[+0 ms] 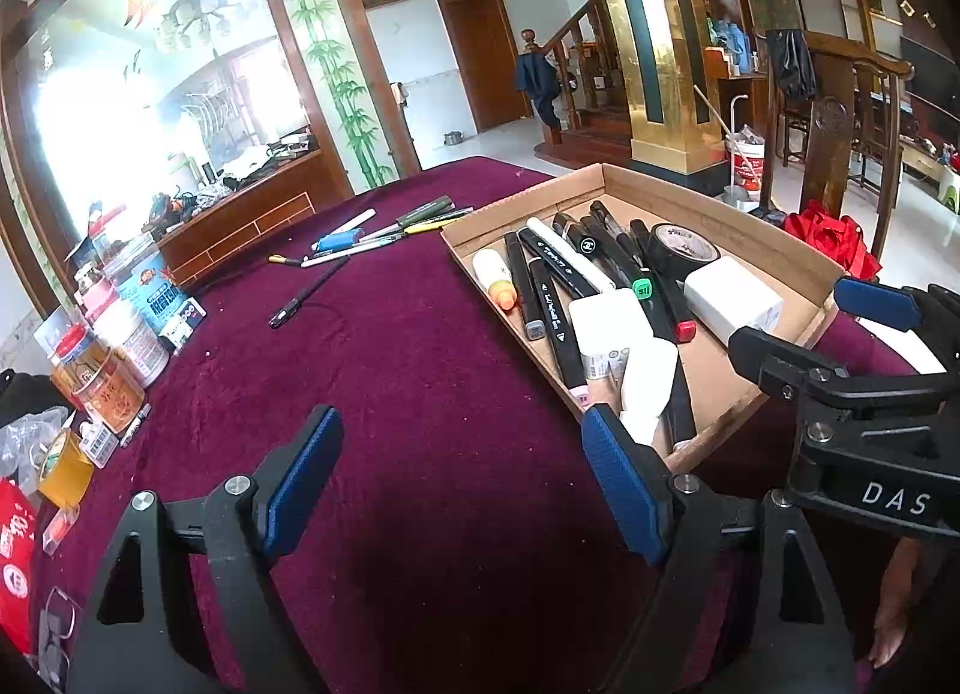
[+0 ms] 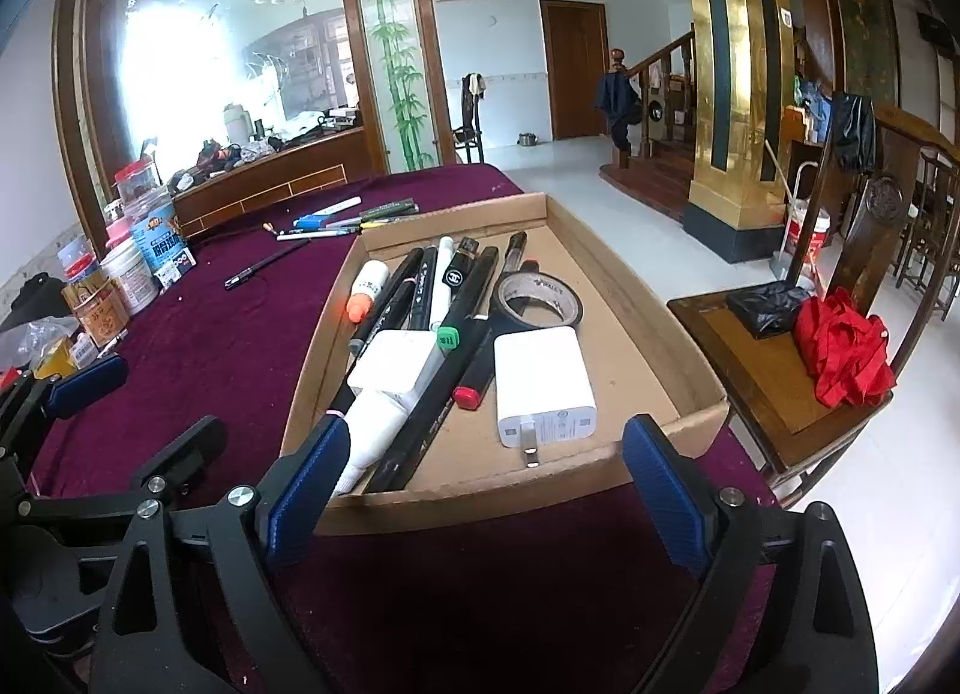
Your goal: Organize rigid objects
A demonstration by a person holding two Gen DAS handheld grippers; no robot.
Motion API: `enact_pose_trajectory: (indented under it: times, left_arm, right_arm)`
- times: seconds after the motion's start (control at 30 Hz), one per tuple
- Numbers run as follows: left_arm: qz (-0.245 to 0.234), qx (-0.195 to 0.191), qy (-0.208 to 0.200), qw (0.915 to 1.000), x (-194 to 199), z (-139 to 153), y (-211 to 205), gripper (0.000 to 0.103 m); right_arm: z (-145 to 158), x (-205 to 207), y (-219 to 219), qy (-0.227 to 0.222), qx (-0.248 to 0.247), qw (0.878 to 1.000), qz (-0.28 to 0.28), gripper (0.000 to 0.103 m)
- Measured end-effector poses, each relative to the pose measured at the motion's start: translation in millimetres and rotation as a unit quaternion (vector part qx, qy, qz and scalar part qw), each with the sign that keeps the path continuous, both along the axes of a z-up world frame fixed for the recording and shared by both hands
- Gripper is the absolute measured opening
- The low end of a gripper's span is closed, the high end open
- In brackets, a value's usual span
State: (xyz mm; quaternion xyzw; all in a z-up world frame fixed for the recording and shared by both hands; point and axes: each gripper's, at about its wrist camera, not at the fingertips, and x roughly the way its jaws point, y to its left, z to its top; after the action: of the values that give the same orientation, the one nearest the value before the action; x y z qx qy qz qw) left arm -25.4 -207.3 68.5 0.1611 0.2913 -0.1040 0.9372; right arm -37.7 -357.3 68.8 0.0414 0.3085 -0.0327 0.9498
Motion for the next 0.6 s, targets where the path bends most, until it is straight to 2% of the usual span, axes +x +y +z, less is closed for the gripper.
enact_pose_trajectory:
  times: [0.6]
  left_arm:
    - [-0.001,0.001,0.001,1.0000,1.2,-0.1,0.3,0.082]
  right_arm:
    - [-1.3,-0.9,-2.6,0.007,0.009,1.000,-0.002,0.090]
